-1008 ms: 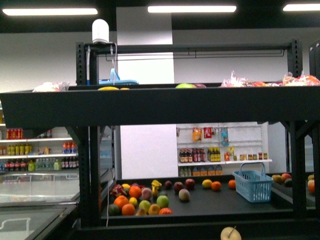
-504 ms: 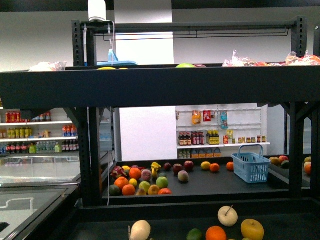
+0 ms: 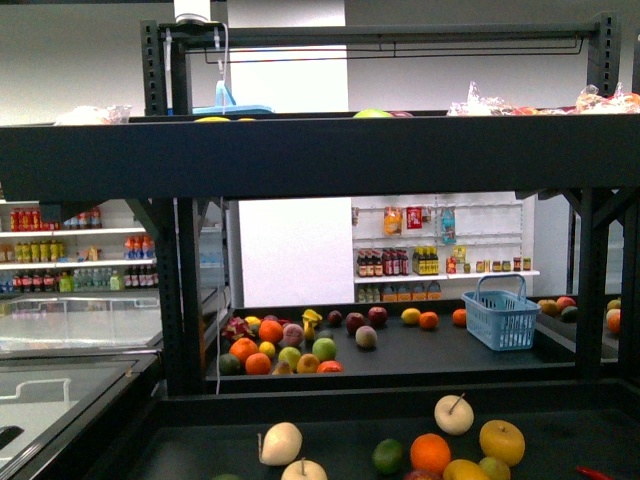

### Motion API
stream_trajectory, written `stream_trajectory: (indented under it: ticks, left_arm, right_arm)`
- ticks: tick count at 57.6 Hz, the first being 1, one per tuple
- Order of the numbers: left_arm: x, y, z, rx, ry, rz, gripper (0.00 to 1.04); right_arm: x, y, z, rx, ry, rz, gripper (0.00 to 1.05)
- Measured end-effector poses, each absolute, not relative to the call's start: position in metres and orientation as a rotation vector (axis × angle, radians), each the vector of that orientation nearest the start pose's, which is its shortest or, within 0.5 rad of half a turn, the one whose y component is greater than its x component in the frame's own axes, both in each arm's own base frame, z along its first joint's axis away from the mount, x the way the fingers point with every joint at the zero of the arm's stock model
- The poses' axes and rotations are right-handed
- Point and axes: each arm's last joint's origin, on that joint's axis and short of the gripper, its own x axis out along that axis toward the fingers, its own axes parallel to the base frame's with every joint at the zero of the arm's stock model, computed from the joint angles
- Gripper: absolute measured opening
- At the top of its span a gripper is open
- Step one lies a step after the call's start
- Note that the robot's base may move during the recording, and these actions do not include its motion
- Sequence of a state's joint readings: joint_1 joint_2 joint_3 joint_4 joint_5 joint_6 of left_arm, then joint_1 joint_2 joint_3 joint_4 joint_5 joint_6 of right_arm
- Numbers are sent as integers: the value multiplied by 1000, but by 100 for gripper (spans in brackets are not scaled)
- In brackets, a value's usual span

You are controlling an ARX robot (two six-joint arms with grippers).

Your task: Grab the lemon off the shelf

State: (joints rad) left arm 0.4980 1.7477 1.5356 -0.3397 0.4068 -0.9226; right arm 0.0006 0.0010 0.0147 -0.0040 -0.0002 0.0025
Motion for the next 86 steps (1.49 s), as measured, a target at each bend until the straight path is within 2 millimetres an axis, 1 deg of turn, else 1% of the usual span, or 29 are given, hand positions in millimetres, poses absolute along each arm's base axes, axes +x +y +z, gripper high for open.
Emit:
stream_trajectory:
  ticks: [13,18,24,36,41,49,61,65,71,72,75,77,78,83,86]
  left_arm:
    - [343,200,317,-1147,439,406,97]
    - [342,207,315,-1148,432,423,97]
    - [351,214,311,-1152,422,438,97]
    - [386,228,284,-1230,367,452,97]
    - [396,233,279,-1250,338,451,97]
    - [404,238,282,-1272,299,450,97]
    - [403,245,297,-1266,250,446,97]
    - [402,248,299,-1264,247,460,85]
    - [403,252,293,-1266,257,479,66]
    - [403,253,292,-1266,258,481,64]
    - [405,254,285,-1270,276,492,50]
    - [406,254,286,-1264,272,489,42]
    - [407,253,287,-1262,270,489,40]
    - [409,251,290,-1253,255,489,25]
    - [410,250,290,-1261,250,494,22]
  right_arm:
    - [97,0,168,2,-10,1,102]
    - [97,0,168,2,-10,1,102]
    - [97,0,168,2,-10,1,102]
    - [97,0,168,2,-10,1,102]
    - [97,0,168,2,-10,1,102]
    - [97,0,168,2,-10,1,102]
    - [97,0,168,2,-10,1,102]
    - [97,0,168,2,-10,1,102]
    - [97,0,168,2,-10,1,102]
    - [97,0,168,2,-10,1,102]
    - [97,0,168,2,-10,1,102]
    - [97,0,168,2,-10,1,102]
    - [97,0,168,2,-10,1,102]
    - [97,0,168,2,-10,1,102]
    - [97,0,168,2,-10,1,102]
